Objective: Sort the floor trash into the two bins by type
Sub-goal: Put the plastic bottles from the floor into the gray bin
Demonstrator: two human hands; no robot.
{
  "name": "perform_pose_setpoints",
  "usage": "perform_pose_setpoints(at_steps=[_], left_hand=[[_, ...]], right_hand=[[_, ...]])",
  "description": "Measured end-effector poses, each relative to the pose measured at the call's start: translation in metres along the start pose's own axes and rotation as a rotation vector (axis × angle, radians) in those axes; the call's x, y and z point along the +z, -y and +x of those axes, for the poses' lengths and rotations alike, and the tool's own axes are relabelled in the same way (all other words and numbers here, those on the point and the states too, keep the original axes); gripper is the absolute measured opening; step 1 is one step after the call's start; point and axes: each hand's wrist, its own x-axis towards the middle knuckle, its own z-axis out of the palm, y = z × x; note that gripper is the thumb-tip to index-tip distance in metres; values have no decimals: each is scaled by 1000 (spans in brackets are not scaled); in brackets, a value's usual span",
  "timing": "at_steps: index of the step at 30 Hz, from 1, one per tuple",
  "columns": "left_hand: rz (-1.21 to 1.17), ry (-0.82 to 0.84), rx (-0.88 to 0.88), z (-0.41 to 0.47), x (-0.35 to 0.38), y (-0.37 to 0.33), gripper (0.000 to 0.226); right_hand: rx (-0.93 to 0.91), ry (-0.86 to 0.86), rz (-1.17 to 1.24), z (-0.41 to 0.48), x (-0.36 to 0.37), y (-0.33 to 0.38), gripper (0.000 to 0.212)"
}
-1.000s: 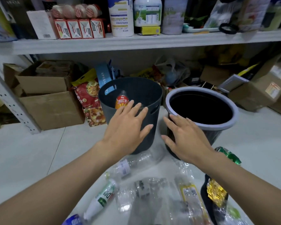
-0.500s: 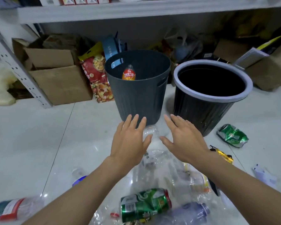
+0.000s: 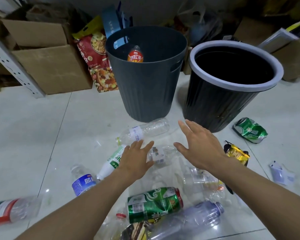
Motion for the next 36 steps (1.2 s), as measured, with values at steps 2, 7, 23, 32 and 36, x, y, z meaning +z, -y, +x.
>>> perform_pose_setpoints(at_steps=[2, 7, 23, 32, 36], left_hand=[[17, 52, -13, 3, 5, 3, 76], [-12, 118, -29, 7, 13, 6, 81], [-293, -92, -62, 8, 8, 8, 76], [-488, -333, 35, 23, -26, -26, 74], [-533, -369, 96, 24, -37, -43, 76]], right_hand=[[3, 7, 3, 0, 2, 0, 73], [3, 7, 10, 1, 7, -2, 73], [119, 22, 237, 1, 14, -7, 73], [524, -73, 1082, 11, 14, -15, 96], [549, -103, 1389, 14, 11, -14, 86]])
